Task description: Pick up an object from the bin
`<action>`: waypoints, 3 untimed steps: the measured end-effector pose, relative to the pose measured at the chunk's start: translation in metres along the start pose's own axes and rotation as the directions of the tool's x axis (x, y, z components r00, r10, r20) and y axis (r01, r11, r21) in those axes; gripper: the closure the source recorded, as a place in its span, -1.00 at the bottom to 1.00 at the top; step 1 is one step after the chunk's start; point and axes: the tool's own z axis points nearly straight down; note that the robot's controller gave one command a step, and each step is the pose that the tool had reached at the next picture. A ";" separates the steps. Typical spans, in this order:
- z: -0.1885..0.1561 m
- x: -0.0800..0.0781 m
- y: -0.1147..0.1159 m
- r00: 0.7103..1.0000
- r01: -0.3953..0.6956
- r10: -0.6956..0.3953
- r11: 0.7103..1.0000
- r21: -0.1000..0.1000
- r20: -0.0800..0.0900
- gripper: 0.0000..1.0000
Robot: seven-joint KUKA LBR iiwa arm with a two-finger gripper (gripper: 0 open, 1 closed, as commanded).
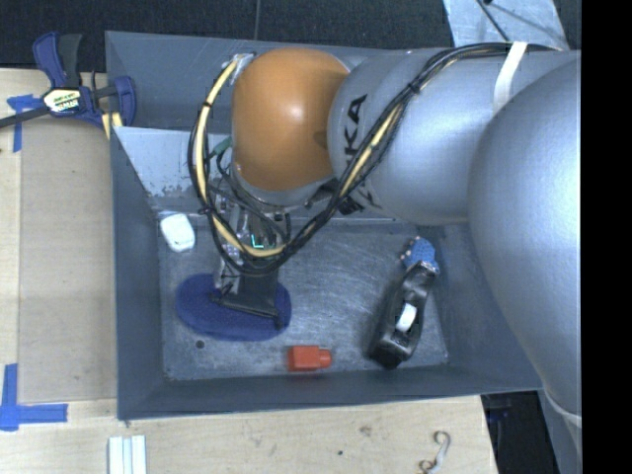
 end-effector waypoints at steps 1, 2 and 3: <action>0.108 -0.005 -0.068 0.995 -0.097 0.097 0.995 -0.001 0.001 -1.00; 0.074 -0.006 -0.092 0.972 0.235 -0.235 0.972 0.001 0.012 -1.00; 0.064 0.006 -0.086 0.991 0.135 -0.135 0.991 0.000 0.006 -1.00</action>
Offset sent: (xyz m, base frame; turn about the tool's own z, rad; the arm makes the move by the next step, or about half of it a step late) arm 0.0051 -0.0657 -0.1048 0.0917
